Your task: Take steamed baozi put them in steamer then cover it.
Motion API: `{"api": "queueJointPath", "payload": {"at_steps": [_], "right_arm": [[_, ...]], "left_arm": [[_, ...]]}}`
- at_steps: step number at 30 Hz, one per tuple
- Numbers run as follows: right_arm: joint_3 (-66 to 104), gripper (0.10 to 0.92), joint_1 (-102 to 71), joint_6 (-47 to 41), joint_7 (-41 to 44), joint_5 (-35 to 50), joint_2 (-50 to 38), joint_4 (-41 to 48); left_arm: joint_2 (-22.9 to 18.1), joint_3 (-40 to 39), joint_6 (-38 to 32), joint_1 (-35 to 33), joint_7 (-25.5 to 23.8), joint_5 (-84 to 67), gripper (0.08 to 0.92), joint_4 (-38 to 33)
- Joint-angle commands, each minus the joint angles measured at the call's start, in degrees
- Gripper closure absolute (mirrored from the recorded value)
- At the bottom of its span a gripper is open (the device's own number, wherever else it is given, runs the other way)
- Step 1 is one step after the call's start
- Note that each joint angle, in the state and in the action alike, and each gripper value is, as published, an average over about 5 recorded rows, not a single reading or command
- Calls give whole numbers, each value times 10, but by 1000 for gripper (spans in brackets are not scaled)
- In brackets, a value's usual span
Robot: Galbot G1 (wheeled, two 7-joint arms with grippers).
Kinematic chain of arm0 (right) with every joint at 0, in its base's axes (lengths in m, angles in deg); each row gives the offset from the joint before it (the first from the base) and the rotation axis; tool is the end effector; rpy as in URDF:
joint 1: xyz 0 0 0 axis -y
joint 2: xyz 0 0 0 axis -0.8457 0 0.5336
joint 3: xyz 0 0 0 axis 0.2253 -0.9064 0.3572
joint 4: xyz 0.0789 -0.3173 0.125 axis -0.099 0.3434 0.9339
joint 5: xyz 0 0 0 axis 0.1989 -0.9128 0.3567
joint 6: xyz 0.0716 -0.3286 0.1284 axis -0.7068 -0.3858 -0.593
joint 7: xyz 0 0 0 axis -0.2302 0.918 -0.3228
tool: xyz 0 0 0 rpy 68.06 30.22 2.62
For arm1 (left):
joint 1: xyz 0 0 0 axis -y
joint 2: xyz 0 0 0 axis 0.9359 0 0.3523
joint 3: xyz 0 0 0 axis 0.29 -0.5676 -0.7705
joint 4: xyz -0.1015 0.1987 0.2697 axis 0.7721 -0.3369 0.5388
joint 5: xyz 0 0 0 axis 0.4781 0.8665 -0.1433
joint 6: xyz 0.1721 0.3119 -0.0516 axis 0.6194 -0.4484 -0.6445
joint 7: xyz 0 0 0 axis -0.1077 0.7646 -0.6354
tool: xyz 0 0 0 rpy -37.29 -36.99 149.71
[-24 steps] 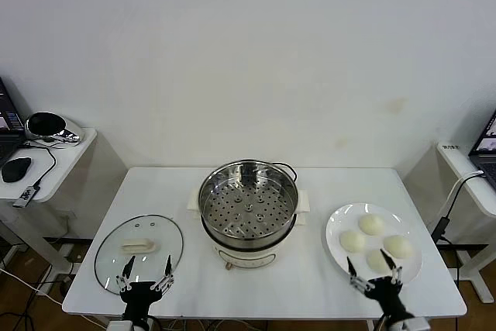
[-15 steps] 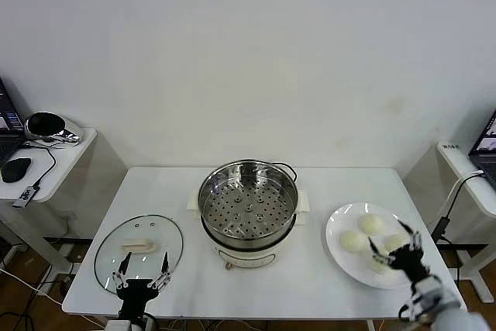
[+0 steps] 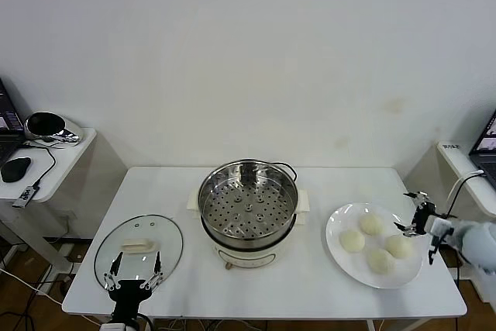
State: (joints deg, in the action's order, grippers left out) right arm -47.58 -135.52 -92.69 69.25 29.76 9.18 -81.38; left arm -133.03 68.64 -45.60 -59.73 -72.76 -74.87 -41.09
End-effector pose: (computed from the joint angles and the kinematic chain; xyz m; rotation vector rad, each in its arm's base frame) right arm 0.4014 -0.2846 -0.2023 0.8280 -1.8638 1.4730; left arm 0.1358 0.0553 -0.3406 0.1918 -2.9527 -0.3033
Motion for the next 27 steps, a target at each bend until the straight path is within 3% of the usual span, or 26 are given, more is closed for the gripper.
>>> {"api": "queueJointPath", "payload": {"at_steps": [1,27], "right_arm": [[-239,203,237,22,160,-6,-48,105],[-366,203,298,23,120,-5,79,204]], "left_arm": [[1,2,-5,0,2,2,177,0],[-1,13,-5,5,5,17,177,6]]}}
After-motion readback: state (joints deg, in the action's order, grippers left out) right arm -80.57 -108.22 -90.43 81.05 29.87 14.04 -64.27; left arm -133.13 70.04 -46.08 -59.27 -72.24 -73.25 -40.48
